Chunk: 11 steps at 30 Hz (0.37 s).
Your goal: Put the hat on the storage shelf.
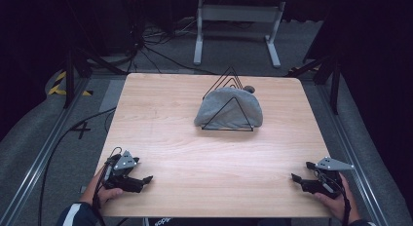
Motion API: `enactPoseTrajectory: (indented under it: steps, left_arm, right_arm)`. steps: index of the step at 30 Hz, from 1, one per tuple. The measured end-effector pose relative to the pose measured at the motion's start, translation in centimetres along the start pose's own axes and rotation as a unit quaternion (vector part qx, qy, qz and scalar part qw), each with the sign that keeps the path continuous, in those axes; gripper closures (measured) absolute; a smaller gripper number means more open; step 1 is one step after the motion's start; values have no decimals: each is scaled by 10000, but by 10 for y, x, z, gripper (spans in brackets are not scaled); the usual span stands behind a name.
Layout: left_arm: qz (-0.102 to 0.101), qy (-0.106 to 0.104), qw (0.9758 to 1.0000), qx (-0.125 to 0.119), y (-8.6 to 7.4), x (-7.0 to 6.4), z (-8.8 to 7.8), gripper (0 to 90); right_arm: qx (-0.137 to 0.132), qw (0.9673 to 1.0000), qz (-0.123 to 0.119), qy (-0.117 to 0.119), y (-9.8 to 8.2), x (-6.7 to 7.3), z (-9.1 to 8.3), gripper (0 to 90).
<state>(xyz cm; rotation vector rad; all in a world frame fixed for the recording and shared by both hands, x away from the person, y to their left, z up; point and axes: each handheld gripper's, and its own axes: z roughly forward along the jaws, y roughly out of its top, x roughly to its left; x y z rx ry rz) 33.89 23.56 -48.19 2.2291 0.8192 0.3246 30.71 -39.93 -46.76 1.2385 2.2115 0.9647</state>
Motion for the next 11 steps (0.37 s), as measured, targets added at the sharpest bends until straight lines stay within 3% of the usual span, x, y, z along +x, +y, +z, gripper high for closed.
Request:
enactPoseTrajectory:
  steps: [11]
  left_arm:
    - [-32, 34, 10000, -13, 0, 1, 0, 141]
  right_arm:
    - [-16, 10000, 19, -5, 0, 0, 0, 200]
